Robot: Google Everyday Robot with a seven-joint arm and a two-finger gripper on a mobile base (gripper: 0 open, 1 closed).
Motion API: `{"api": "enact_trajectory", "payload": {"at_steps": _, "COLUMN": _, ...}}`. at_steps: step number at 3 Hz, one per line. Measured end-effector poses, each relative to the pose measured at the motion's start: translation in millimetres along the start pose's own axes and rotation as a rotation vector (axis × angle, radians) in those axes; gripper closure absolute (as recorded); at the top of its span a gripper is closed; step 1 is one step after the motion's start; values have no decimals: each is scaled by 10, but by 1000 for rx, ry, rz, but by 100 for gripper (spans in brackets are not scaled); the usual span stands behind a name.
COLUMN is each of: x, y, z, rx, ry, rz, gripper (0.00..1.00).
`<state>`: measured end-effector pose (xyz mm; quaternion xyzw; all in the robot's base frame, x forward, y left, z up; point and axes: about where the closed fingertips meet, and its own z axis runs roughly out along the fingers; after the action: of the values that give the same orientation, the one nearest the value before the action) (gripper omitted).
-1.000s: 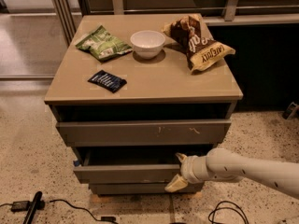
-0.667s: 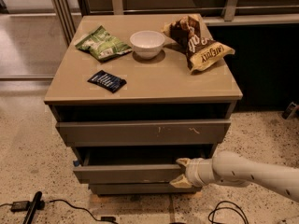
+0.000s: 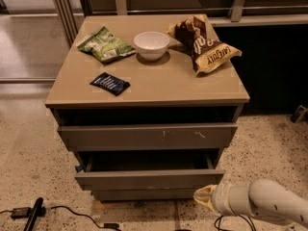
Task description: Open middle drawer
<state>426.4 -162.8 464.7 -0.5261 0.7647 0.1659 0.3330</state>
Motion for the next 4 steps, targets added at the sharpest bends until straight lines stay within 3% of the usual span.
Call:
{"api": "enact_trajectory", "payload": {"at_steps": 1, "x": -2, "y": -31, "z": 4, "rx": 6, "ry": 4, "rz": 1, "gripper": 70}}
{"api": "enact_trajectory", "payload": {"at_steps": 2, "x": -359, "y": -333, "z": 285, "rx": 4, "ry": 27, "rz": -70, "gripper": 47}}
{"api": "enact_trajectory", "payload": {"at_steps": 3, "x": -629, "y": -245, "z": 552, "rx": -53, "ry": 18, "rz": -121, "gripper": 24}}
{"api": "enact_trajectory", "payload": {"at_steps": 4, "x": -627, "y": -242, "z": 551, "rx": -53, "ry": 18, "rz": -121, "gripper": 2}}
